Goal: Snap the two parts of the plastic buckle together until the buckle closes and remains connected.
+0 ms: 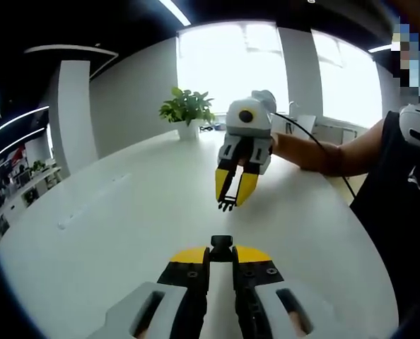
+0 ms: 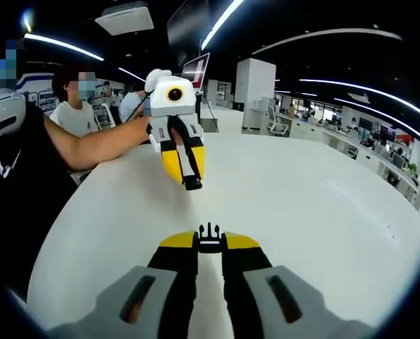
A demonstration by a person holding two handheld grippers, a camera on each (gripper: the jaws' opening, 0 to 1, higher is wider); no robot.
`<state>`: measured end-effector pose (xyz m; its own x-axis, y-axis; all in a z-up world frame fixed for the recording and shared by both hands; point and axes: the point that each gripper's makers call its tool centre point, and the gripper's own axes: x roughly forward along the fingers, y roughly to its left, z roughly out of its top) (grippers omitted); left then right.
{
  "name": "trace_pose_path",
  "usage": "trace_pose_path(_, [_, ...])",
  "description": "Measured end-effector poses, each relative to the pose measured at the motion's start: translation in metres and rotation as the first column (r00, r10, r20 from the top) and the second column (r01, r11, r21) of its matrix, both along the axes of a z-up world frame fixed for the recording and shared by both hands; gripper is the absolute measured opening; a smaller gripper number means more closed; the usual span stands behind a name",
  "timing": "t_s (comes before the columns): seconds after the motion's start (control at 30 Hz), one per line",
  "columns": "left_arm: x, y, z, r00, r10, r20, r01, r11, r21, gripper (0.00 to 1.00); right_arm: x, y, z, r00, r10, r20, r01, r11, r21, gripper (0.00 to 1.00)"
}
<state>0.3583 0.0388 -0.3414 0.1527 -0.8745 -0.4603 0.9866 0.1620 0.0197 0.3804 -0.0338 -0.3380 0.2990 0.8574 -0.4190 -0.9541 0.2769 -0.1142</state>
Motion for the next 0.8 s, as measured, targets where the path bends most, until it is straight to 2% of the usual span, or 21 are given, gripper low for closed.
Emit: trace_pose_path(0.8, [0.0080,-0.0006,-0.0024,1.000,-0.025,-0.005,0.025,1.000,0.001,0.10,-0.0088,0.0090,-0.0010,1.000,0.031,-0.003,-0.031,1.000,0.000,0.11])
